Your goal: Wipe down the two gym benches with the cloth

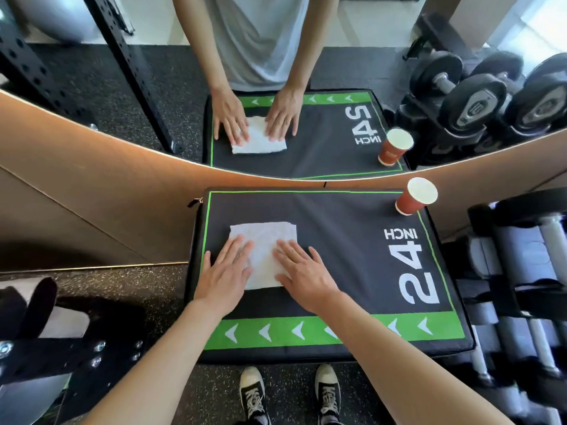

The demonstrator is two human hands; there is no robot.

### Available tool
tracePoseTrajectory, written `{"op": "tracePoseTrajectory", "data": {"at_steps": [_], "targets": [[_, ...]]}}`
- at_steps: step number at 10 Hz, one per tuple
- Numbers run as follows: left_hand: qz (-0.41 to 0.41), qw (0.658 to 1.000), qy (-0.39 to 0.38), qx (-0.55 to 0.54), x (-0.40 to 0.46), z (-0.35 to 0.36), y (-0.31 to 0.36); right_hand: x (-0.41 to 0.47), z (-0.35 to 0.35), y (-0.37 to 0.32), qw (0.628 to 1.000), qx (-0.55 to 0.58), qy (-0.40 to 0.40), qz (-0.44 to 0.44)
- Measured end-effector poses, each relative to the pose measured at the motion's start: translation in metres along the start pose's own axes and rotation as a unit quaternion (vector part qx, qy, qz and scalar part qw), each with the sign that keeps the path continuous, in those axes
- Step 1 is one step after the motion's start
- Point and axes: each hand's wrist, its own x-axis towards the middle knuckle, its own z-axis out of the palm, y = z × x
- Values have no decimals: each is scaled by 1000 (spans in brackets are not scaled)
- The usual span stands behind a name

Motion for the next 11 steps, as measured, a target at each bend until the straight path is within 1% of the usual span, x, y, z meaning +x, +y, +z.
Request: {"op": "tracePoseTrajectory", "data": {"at_steps": [3,5,8,11], "targets": [[17,1000,0,-20,61,-25,-55,78,-12,-22,1000,-7,-4,28],[21,999,-3,-29,88,-36,-66,106,-23,-25,999,-14,-10,45],[31,999,-4,-33,81,-38,-69,103,-27,-36,998,-23,-26,61],[-5,1000,12,-23,46,-36,-63,89,-30,-34,998,-37,-34,38]]}}
